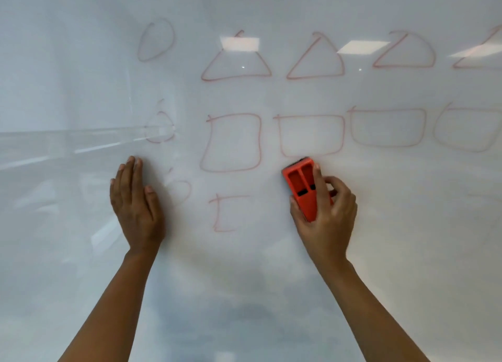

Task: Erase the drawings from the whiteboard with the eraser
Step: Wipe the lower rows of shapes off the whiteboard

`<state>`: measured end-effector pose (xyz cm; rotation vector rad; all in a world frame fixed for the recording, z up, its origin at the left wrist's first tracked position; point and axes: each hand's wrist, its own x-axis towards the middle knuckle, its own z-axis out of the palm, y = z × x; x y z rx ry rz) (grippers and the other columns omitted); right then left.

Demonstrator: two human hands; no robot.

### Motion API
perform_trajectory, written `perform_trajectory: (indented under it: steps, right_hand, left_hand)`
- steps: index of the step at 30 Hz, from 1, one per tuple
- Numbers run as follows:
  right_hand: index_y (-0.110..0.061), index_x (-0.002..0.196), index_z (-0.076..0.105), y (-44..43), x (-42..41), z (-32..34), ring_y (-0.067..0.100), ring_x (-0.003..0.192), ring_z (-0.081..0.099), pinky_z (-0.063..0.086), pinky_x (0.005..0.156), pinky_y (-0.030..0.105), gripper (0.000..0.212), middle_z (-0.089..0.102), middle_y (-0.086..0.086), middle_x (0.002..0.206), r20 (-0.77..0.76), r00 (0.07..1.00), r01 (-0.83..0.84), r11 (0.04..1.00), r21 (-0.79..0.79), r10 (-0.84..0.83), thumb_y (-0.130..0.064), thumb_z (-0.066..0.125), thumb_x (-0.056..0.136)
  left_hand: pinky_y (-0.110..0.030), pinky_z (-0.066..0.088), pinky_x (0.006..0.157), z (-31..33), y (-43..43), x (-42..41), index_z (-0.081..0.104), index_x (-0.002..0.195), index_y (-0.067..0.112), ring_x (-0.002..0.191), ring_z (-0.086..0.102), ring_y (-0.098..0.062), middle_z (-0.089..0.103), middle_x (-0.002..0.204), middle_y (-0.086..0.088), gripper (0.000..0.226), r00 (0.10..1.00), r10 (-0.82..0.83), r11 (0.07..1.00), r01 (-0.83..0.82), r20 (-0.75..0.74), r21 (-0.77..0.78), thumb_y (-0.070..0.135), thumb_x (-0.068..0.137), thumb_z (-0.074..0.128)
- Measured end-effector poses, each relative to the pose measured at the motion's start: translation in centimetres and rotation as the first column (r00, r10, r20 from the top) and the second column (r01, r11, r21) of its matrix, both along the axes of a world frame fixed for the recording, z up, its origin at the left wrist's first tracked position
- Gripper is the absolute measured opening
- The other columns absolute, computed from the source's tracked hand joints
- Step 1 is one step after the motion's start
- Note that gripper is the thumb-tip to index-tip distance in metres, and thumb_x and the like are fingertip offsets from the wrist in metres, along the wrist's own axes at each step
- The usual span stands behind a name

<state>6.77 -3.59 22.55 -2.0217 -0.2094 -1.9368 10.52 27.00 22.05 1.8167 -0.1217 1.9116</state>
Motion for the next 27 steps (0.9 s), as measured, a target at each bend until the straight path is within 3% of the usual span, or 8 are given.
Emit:
perform_trajectory:
  steps: [2, 5, 9, 12, 17, 20, 23, 27]
  right_hand:
    - [-0.016, 0.140, 0.042, 2.0, 0.0, 0.9, 0.028, 0.091, 0.049, 0.041, 0.075, 0.039, 0.064, 0.049, 0.012, 0.116, 0.011, 1.000, -0.001, 1.000, 0.030, 0.000, -0.036, 0.065, 0.084]
    - [-0.017, 0.141, 0.041, 4.8, 0.2, -1.2, 0.030, 0.090, 0.049, 0.041, 0.074, 0.040, 0.066, 0.050, 0.012, 0.117, 0.005, 1.000, 0.013, 0.976, -0.217, -0.012, -0.036, 0.062, 0.082]
    - [-0.023, 0.140, 0.040, 5.9, -0.1, -6.1, 0.024, 0.086, 0.051, 0.044, 0.071, 0.036, 0.071, 0.044, 0.003, 0.118, -0.005, 1.000, 0.006, 0.819, -0.574, -0.011, -0.036, 0.068, 0.076]
    - [-0.025, 0.139, 0.042, 4.9, -0.1, -6.7, 0.021, 0.083, 0.058, 0.047, 0.069, 0.034, 0.068, 0.045, 0.001, 0.117, -0.009, 1.000, -0.020, 0.709, -0.705, 0.019, -0.035, 0.068, 0.076]
    - [-0.021, 0.140, 0.045, 4.7, 0.5, 0.2, 0.028, 0.085, 0.050, 0.038, 0.070, 0.038, 0.063, 0.052, 0.007, 0.118, 0.035, 0.999, 0.016, 0.927, -0.375, -0.003, -0.035, 0.062, 0.081]
    - [-0.021, 0.140, 0.046, 7.3, 0.7, 1.5, 0.026, 0.084, 0.050, 0.040, 0.068, 0.038, 0.063, 0.052, 0.007, 0.117, 0.056, 0.998, 0.053, 0.935, -0.351, -0.035, -0.035, 0.062, 0.081]
    - [-0.022, 0.140, 0.045, 9.5, 0.8, -2.2, 0.025, 0.082, 0.052, 0.040, 0.069, 0.036, 0.067, 0.051, 0.003, 0.118, 0.033, 0.998, -0.027, 0.826, -0.563, 0.055, -0.033, 0.066, 0.077]
    - [-0.024, 0.142, 0.044, 8.8, 0.6, -7.9, 0.022, 0.089, 0.052, 0.042, 0.075, 0.036, 0.061, 0.055, -0.001, 0.118, -0.011, 0.999, -0.027, 0.548, -0.836, 0.032, -0.029, 0.063, 0.083]
  left_hand:
    - [-0.040, 0.017, 0.120, -0.4, 0.7, 0.0, 0.039, 0.143, -0.002, 0.142, 0.028, -0.026, 0.037, 0.150, -0.014, 0.046, 1.000, -0.007, 1.000, 0.007, -0.002, -0.025, 0.010, 0.100, 0.030]
    - [-0.046, 0.022, 0.118, -0.8, 1.1, 0.3, 0.039, 0.142, -0.003, 0.141, 0.029, -0.027, 0.037, 0.149, -0.016, 0.046, 1.000, -0.013, 1.000, 0.013, 0.011, -0.025, 0.009, 0.099, 0.030]
    - [-0.041, 0.022, 0.118, -0.8, 1.2, 0.6, 0.039, 0.142, -0.005, 0.144, 0.024, -0.015, 0.035, 0.150, -0.013, 0.046, 0.999, -0.020, 1.000, 0.020, 0.030, -0.009, 0.010, 0.100, 0.029]
    - [-0.038, 0.021, 0.119, -1.0, 1.5, 0.8, 0.039, 0.142, -0.004, 0.145, 0.021, -0.012, 0.034, 0.150, -0.011, 0.046, 0.999, -0.019, 1.000, 0.019, 0.041, 0.014, 0.012, 0.100, 0.028]
    - [-0.042, 0.023, 0.118, -1.0, 1.5, 1.0, 0.038, 0.143, -0.003, 0.143, 0.026, -0.020, 0.034, 0.151, -0.011, 0.047, 0.999, -0.008, 1.000, 0.007, 0.033, 0.012, 0.014, 0.101, 0.028]
    - [-0.041, 0.022, 0.118, -0.9, 1.4, 0.9, 0.038, 0.143, -0.003, 0.143, 0.026, -0.021, 0.034, 0.151, -0.011, 0.047, 1.000, -0.017, 1.000, 0.017, 0.021, -0.002, 0.014, 0.101, 0.028]
    - [-0.041, 0.023, 0.118, -1.0, 1.6, 0.8, 0.039, 0.143, -0.003, 0.142, 0.028, -0.026, 0.034, 0.150, -0.010, 0.046, 1.000, -0.024, 1.000, 0.024, 0.019, -0.001, 0.013, 0.100, 0.029]
    - [-0.039, 0.022, 0.118, -0.9, 1.5, 0.7, 0.039, 0.142, -0.004, 0.142, 0.029, -0.028, 0.034, 0.150, -0.011, 0.046, 1.000, -0.017, 1.000, 0.017, 0.021, 0.007, 0.012, 0.100, 0.030]
